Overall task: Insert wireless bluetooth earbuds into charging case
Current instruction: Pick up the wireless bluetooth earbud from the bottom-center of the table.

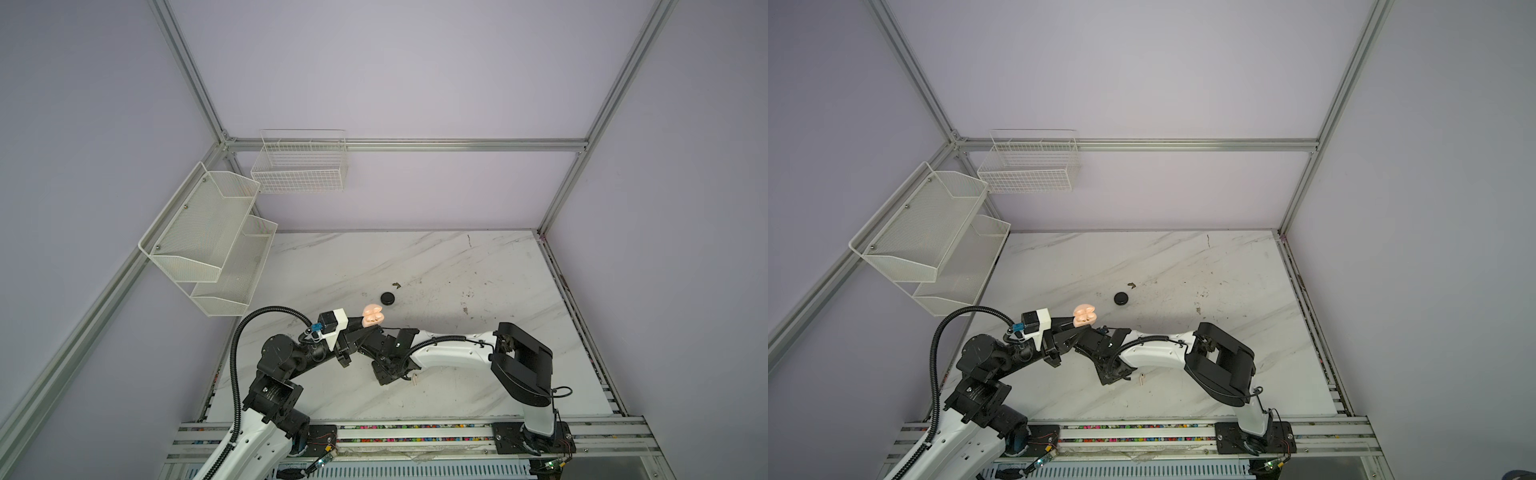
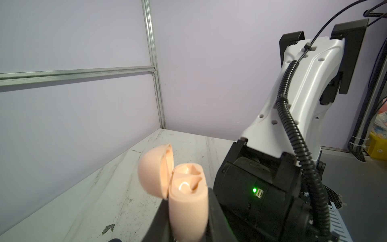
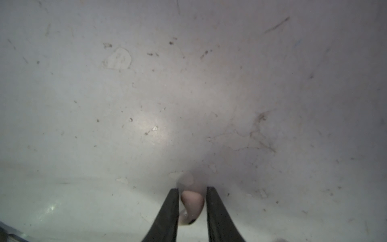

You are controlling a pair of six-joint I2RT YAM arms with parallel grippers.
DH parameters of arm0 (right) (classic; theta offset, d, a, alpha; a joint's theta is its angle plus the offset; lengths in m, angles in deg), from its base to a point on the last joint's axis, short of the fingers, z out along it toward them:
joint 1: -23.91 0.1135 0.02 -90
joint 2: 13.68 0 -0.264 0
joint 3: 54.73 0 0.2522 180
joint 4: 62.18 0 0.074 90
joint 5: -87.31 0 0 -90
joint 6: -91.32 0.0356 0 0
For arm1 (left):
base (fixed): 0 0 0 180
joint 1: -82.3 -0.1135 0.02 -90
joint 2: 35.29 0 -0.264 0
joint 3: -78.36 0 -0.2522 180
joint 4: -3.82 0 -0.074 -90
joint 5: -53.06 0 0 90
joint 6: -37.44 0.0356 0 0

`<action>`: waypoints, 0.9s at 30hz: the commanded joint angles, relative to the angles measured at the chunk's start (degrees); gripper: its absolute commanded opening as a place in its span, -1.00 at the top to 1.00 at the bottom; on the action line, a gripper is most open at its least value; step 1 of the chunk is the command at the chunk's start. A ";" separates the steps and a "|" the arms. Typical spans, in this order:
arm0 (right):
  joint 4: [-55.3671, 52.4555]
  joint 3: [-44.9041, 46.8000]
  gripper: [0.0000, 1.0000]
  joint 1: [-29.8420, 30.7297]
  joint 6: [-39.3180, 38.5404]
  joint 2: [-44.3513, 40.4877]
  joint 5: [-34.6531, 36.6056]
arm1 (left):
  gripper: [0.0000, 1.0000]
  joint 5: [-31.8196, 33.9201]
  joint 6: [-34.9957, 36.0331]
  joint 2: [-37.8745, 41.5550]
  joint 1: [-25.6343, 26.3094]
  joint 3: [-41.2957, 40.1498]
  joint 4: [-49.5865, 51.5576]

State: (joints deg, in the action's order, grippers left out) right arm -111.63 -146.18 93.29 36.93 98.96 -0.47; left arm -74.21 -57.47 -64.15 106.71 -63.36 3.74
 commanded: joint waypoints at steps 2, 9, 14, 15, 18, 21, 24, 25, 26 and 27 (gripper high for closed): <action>-2.04 -0.96 0.51 0.34 1.36 1.29 1.29 | 1.00 -0.42 -0.37 0.57 -0.06 -1.62 -1.27; -2.17 0.11 0.64 0.32 1.65 0.13 1.43 | 1.00 0.45 -0.31 0.44 -0.06 -1.42 -1.25; -2.24 1.10 0.64 0.36 1.98 -1.35 2.38 | 1.00 0.84 -0.63 -0.14 -0.06 -1.37 -1.41; -2.28 1.37 0.64 0.30 2.07 -1.82 2.67 | 1.00 1.09 -0.84 -0.23 -0.11 -1.39 -1.57; -2.26 2.31 0.63 0.27 2.19 -3.05 3.71 | 1.00 1.92 -1.84 -0.61 -0.07 -1.55 -2.38; -2.26 3.10 0.60 0.29 0.34 -3.72 4.87 | 1.00 2.20 -2.94 -1.29 -0.06 -1.60 -3.36; -2.32 3.76 0.59 -0.29 -3.43 -4.46 7.21 | 1.00 2.59 -3.83 -2.00 -0.06 -1.65 -4.21; -1.99 3.99 0.59 -0.75 -4.90 -4.81 7.44 | 1.00 2.74 -3.96 -2.17 -0.06 -1.62 -4.62; -1.73 4.12 0.58 -1.27 -6.29 -5.11 7.52 | 1.00 2.89 -4.05 -2.48 -0.10 -1.64 -4.79; -1.43 4.16 0.58 -1.65 -7.51 -5.56 8.06 | 1.00 3.07 -4.21 -2.68 -0.06 -1.56 -4.87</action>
State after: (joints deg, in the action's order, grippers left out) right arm -111.76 -142.73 92.68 33.74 96.08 4.29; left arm -72.20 -60.07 -66.60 106.71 -63.36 1.95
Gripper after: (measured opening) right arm 0.210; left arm 0.198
